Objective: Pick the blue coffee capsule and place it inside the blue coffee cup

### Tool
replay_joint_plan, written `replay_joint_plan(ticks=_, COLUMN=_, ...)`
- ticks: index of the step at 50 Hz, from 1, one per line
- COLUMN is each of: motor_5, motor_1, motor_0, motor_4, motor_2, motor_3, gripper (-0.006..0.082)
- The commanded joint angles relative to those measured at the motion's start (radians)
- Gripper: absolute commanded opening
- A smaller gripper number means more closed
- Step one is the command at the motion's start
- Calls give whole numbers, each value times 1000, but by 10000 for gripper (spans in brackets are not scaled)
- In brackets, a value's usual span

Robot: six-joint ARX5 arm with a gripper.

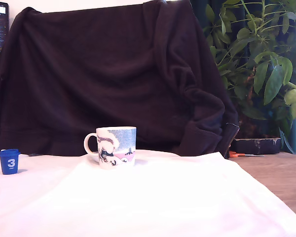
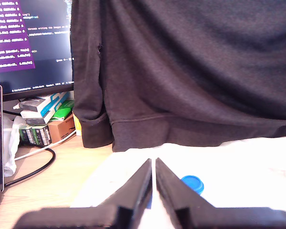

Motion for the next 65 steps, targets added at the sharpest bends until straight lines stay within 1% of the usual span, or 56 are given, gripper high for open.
replay_joint_plan(ticks=1, motor_5=-165, motor_1=-11, motor_0=-4, motor_4=59, motor_2=-42, motor_3=57, gripper=-18)
replay_joint_plan(ticks=6, motor_5=-183, motor_1=-11, motor_0=-4, motor_4=63, motor_2=-42, motor_3=53, gripper=-18)
replay_joint_plan(ticks=15, motor_5=-202, motor_1=-11, motor_0=-4, motor_4=112, motor_2=-42, motor_3=48, gripper=-18)
replay_joint_plan(ticks=16, motor_5=-238, motor_1=-11, motor_0=-4, motor_4=124, motor_2=-42, motor_3=61, gripper=-18)
replay_joint_plan(ticks=20, motor_5=-300, motor_1=-10, motor_0=-8, motor_4=168, motor_2=-42, motor_3=135, gripper=-11)
replay_joint_plan(ticks=21, motor_5=-300, motor_1=-10, motor_0=-10, motor_4=177, motor_2=-42, motor_3=156, gripper=-11)
replay_joint_plan(ticks=22, motor_5=-300, motor_1=-10, motor_0=-12, motor_4=183, motor_2=-42, motor_3=172, gripper=-11)
replay_joint_plan(ticks=23, motor_5=-352, motor_1=-10, motor_0=-15, motor_4=186, motor_2=-42, motor_3=192, gripper=-11)
replay_joint_plan(ticks=25, motor_5=-364, motor_1=-9, motor_0=-21, motor_4=189, motor_2=-41, motor_3=224, gripper=-11)
replay_joint_plan(ticks=26, motor_5=-407, motor_1=-6, motor_0=-23, motor_4=191, motor_2=-39, motor_3=233, gripper=-11)
replay_joint_plan(ticks=27, motor_5=-423, motor_1=-2, motor_0=-27, motor_4=191, motor_2=-38, motor_3=243, gripper=-11)
replay_joint_plan(ticks=29, motor_5=-423, motor_1=8, motor_0=-35, motor_4=192, motor_2=-36, motor_3=260, gripper=-11)
replay_joint_plan(ticks=30, motor_5=-460, motor_1=16, motor_0=-40, motor_4=194, motor_2=-36, motor_3=268, gripper=-11)
replay_joint_plan(ticks=36, motor_5=-506, motor_1=82, motor_0=-72, motor_4=195, motor_2=-36, motor_3=284, gripper=-12)
replay_joint_plan(ticks=44, motor_5=-502, motor_1=231, motor_0=-127, motor_4=188, motor_2=-35, motor_3=379, gripper=-8)
replay_joint_plan(ticks=46, motor_5=-501, motor_1=278, motor_0=-142, motor_4=171, motor_2=-36, motor_3=413, gripper=39)
replay_joint_plan(ticks=47, motor_5=-489, motor_1=299, motor_0=-147, motor_4=163, motor_2=-35, motor_3=431, gripper=85)
replay_joint_plan(ticks=48, motor_5=-481, motor_1=323, motor_0=-156, motor_4=159, motor_2=-35, motor_3=449, gripper=156)
replay_joint_plan(ticks=50, motor_5=-460, motor_1=369, motor_0=-168, motor_4=146, motor_2=-35, motor_3=478, gripper=327)
replay_joint_plan(ticks=52, motor_5=-444, motor_1=418, motor_0=-180, motor_4=136, motor_2=-35, motor_3=502, gripper=511)
replay_joint_plan(ticks=53, motor_5=-444, motor_1=440, motor_0=-183, motor_4=135, motor_2=-34, motor_3=506, gripper=582)
replay_joint_plan(ticks=54, motor_5=-417, motor_1=465, motor_0=-187, motor_4=134, motor_2=-33, motor_3=505, gripper=629)
replay_joint_plan(ticks=55, motor_5=-412, motor_1=491, motor_0=-191, motor_4=127, motor_2=-32, motor_3=506, gripper=670)
replay_joint_plan(ticks=56, motor_5=-404, motor_1=518, motor_0=-195, motor_4=116, motor_2=-32, motor_3=507, gripper=691)
replay_joint_plan(ticks=57, motor_5=-397, motor_1=544, motor_0=-198, motor_4=93, motor_2=-31, motor_3=510, gripper=695)
replay_joint_plan(ticks=63, motor_5=-392, motor_1=694, motor_0=-216, motor_4=-4, motor_2=-29, motor_3=546, gripper=682)
replay_joint_plan(ticks=65, motor_5=-366, motor_1=741, motor_0=-220, motor_4=-34, motor_2=-29, motor_3=576, gripper=682)
